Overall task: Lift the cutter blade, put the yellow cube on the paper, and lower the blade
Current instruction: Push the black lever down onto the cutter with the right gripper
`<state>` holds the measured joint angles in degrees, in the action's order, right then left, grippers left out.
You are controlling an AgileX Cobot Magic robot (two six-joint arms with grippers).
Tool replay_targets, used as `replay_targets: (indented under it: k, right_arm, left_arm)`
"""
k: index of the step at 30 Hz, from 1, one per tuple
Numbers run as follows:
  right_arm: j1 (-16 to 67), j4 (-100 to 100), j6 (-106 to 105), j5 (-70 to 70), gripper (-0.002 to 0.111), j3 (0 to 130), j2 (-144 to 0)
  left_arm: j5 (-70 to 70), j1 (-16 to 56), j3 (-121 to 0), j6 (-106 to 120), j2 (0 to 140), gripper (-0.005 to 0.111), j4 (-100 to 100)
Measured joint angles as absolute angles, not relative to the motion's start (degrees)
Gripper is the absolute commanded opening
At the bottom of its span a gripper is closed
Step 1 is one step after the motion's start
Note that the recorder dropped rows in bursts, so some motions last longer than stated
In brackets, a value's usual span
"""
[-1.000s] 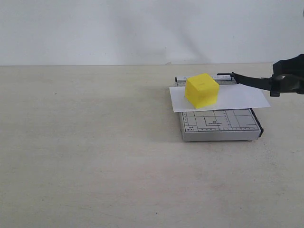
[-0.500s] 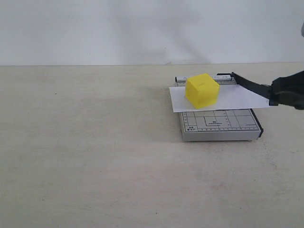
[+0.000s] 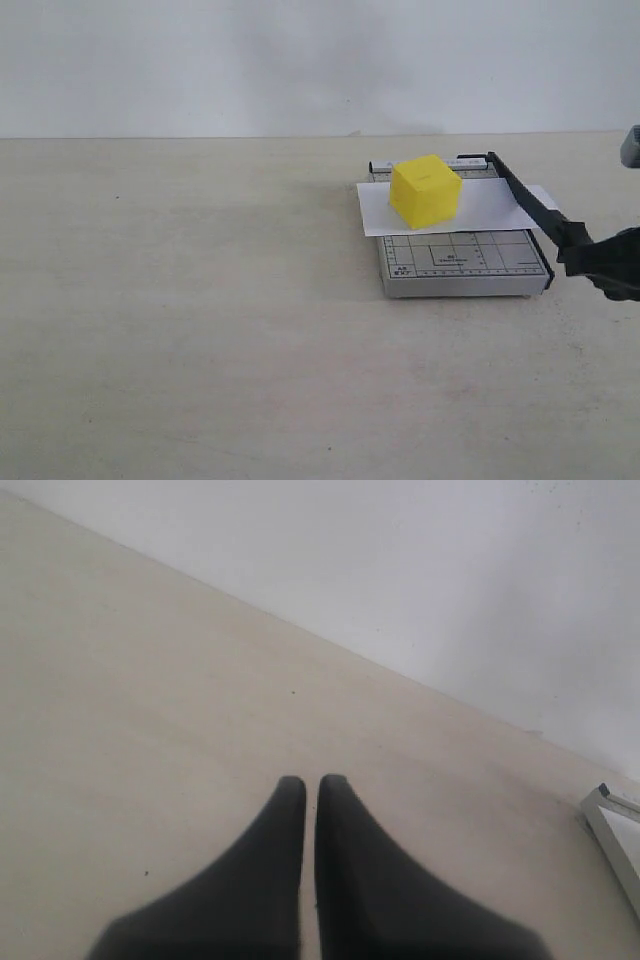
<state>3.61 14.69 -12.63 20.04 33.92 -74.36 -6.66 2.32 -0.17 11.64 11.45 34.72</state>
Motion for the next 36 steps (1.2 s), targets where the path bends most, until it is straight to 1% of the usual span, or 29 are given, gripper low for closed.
replay_targets:
  k: [9,15,16,17,19,21,23,24,26,36]
  right_arm:
    - [3.48,15.70,-13.47,19.74,0.000,33.54,-84.24]
    - [3.48,16.24,-13.70,19.51,0.000,33.54,-84.97]
    - [3.48,16.24,-13.82,19.51,0.001,33.54,-85.06]
    - [3.48,16.24,-13.82,19.38,0.006,33.54,-85.06]
    - [3.48,16.35,-13.91,19.27,0.017,33.54,-85.06]
    - [3.48,16.46,-14.30,19.27,0.032,33.54,-85.06]
    - [3.48,16.59,-14.79,19.33,0.041,33.28,-85.31]
    - [3.48,16.86,-14.89,20.48,0.043,32.66,-86.18]
    - [3.79,17.09,-15.00,23.23,0.044,31.87,-86.75]
    - [3.94,17.32,-14.40,25.17,0.043,31.74,-86.56]
  left_arm:
    - [-6.66,2.32,-0.17,11.64,11.45,0.004,34.72]
    - [-6.66,2.32,-0.17,11.64,11.45,0.004,34.72]
    - [-6.66,2.32,-0.17,11.64,11.45,0.004,34.72]
    - [-6.66,2.32,-0.17,11.64,11.45,0.004,34.72]
    - [-6.66,2.32,-0.17,11.64,11.45,0.004,34.72]
    - [-6.66,2.32,-0.17,11.64,11.45,0.004,34.72]
    - [-6.66,2.32,-0.17,11.64,11.45,0.004,34.72]
    - [-6.66,2.32,-0.17,11.64,11.45,0.004,34.72]
    - [-6.66,2.32,-0.17,11.64,11.45,0.004,34.72]
    - [-6.66,2.32,-0.17,11.64,11.45,0.004,34.72]
